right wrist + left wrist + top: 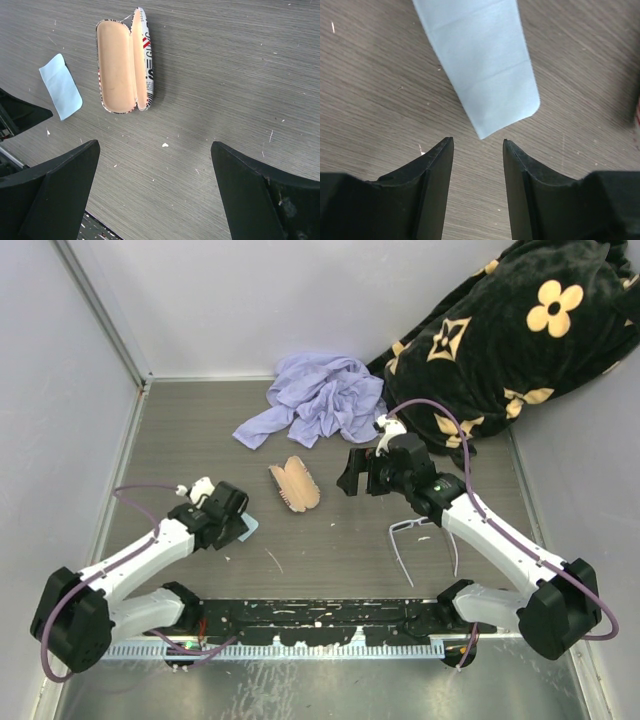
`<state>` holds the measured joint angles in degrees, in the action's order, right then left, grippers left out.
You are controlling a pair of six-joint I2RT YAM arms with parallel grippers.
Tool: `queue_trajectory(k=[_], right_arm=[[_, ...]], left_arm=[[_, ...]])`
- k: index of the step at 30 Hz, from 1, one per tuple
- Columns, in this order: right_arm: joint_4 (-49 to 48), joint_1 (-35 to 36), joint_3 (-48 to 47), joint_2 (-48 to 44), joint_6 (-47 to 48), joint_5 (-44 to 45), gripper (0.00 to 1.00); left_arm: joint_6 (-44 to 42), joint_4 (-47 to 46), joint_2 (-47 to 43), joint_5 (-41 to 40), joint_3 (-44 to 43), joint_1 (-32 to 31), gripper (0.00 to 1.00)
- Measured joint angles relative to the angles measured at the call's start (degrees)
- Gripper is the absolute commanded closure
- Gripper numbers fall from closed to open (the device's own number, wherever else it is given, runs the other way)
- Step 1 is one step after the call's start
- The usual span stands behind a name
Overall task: Organize the sunglasses
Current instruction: Move the glasses cleaning cloth to the center of the board.
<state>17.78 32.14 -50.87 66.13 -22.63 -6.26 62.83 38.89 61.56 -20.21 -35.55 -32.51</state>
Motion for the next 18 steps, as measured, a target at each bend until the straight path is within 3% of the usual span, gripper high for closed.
queue_trajectory(k=[18], right_arm=[[-0.15,0.0,0.11,0.0,0.0,-0.46,0.0]], left_arm=[[1.31,-6.12,6.54,0.02,2.16,-0.07,0.61]])
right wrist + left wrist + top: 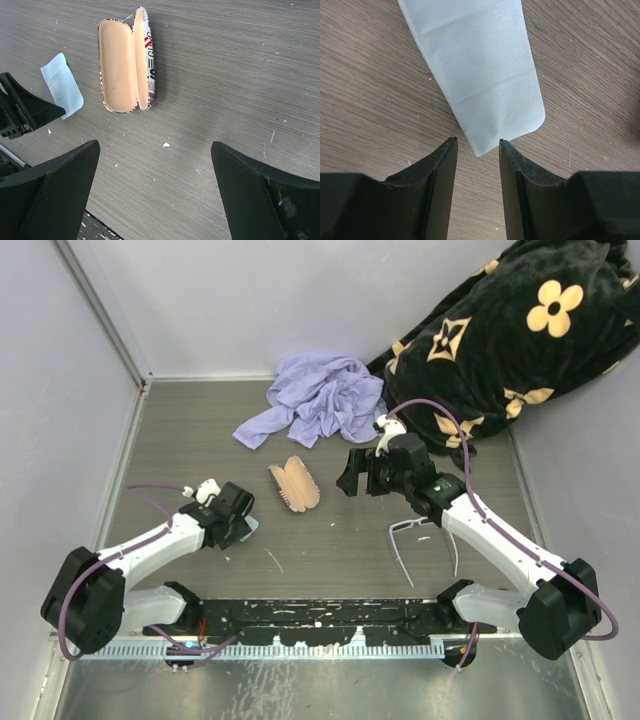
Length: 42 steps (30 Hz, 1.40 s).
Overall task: Organize the sunglasses
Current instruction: Move the glasses cleaning cloth to the center of the board.
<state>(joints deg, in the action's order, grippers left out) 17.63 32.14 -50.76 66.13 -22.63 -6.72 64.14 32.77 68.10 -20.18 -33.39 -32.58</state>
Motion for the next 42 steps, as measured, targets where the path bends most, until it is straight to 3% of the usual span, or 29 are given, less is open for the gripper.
queue_trajectory(k=[12,22,30,42], right_arm=[[0.0,0.0,0.0,0.0,0.0,-0.04,0.0],[0.0,0.0,0.0,0.0,0.0,-0.26,0.0],[0.0,0.0,0.0,0.0,0.02,-0.37,0.0],[-0.09,0.0,0.04,0.0,0.04,-0.17,0.0]], left_arm=[[0.0,-2.47,1.66,-0.02,1.29,0.0,0.67],[0.22,-3.85,2.45,-0.02,1.4,0.0,0.99],[-0.44,-3.85,2.19,1.18,1.42,-0.57,1.0],[6.05,-3.3,4.2,3.48,-0.02,-17.77,1.0]])
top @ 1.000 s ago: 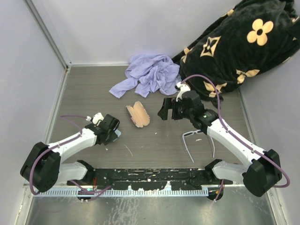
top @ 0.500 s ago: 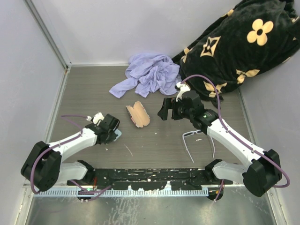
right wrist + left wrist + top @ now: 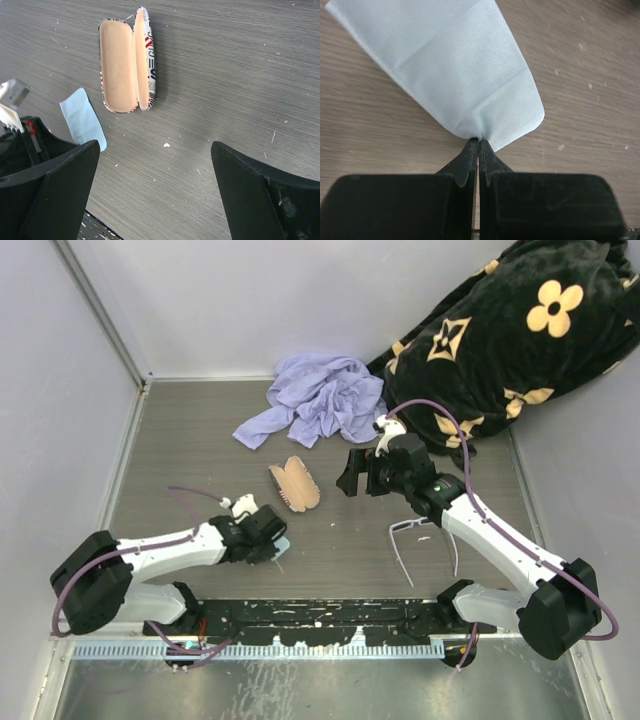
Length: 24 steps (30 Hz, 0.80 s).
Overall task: Organize the sunglasses
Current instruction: Move the glasses cleaning cloth to the center of the board.
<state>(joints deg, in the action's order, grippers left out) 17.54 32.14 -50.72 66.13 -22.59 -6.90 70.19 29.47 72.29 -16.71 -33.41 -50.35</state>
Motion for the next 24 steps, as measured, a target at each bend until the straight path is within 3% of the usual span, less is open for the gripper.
queue_trajectory(k=[4,10,14,24], right_arm=[[-0.5,0.0,0.76,0.0,0.0,0.07,0.0],[-0.76,0.0,2.62,-0.04,-0.04,0.42,0.0],[-0.79,0.0,3.3,-0.37,-0.04,0.76,0.0],[-0.96,0.0,4.46,-1.97,-1.4,3.23,0.02]], left_arm=[[4.2,-0.31,3.85,-0.02,-2.8,-6.47,0.96],[7.06,-1.86,11.54,0.66,-9.18,-13.27,0.67],[6.64,-2.38,13.68,1.33,-11.87,-14.47,0.55],[3.8,6.36,1.18,-3.72,-11.91,-13.99,0.5]])
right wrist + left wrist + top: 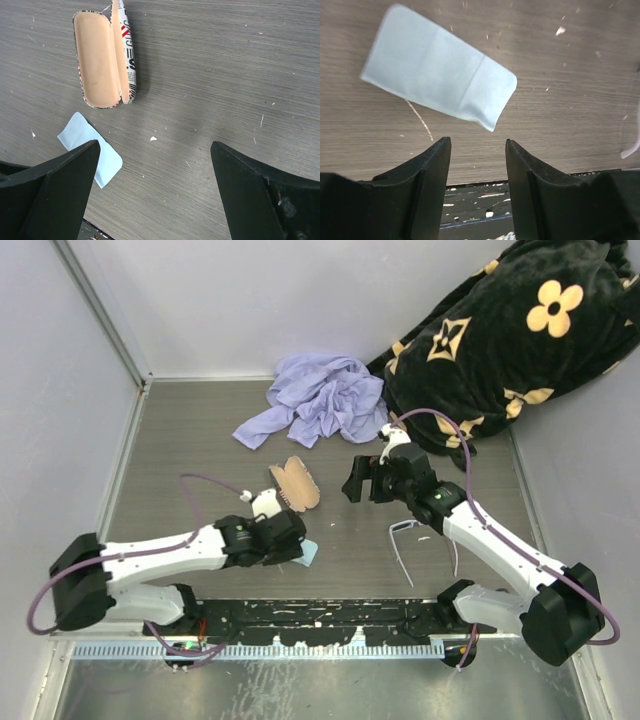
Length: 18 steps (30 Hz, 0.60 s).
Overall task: Organize the sunglasses
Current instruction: Move the glasses cleaning cloth to the center of the board.
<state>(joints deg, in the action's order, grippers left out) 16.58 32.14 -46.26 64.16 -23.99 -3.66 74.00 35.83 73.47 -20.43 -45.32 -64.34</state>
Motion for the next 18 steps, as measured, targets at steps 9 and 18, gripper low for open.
queue_trajectory(k=[9,18], right_arm=[[-0.17,0.52,3.08,-0.02,-4.72,0.46,0.11],[-0.28,8.28,5.73,2.82,-9.03,0.59,0.18]], left_arm=[[-9.66,2.84,-15.32,-2.05,4.44,14.29,0.53],[-21.42,-5.4,-12.94,9.25,12.61,24.48,0.51]])
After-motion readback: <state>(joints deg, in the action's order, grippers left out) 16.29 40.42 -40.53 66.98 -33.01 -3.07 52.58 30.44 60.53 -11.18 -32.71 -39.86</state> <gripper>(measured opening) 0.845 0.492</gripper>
